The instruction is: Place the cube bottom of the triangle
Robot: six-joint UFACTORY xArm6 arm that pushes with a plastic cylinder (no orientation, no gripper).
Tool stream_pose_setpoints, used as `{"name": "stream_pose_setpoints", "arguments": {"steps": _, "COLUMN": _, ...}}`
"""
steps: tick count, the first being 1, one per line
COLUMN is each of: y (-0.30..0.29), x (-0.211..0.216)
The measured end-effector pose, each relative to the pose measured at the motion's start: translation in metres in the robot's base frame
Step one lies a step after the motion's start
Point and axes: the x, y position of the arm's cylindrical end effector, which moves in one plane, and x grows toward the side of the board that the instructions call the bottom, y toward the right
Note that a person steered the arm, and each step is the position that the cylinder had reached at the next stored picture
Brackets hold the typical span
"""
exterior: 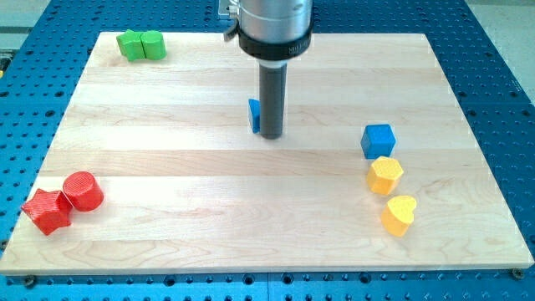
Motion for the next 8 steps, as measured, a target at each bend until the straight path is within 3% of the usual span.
{"name": "stream_pose_setpoints", "arguments": {"steps": 1, "y": 0.081, "x": -0.021}}
{"name": "stream_pose_setpoints", "arguments": {"steps": 3, "y": -0.03, "x": -0.013}}
{"name": "stream_pose_setpoints", "arguments": {"steps": 4, "y": 0.042, "x": -0.033}}
{"name": "stream_pose_setpoints", "arguments": {"steps": 5, "y": 0.171, "x": -0.043}}
{"name": "stream_pose_setpoints", "arguments": {"steps": 6, "y": 0.247, "x": -0.014}}
{"name": "stream_pose_setpoints", "arguments": {"steps": 7, "y": 0.226, "x": 0.025}}
{"name": "stream_pose_setpoints", "arguments": {"steps": 8, "y": 0.224, "x": 0.025}}
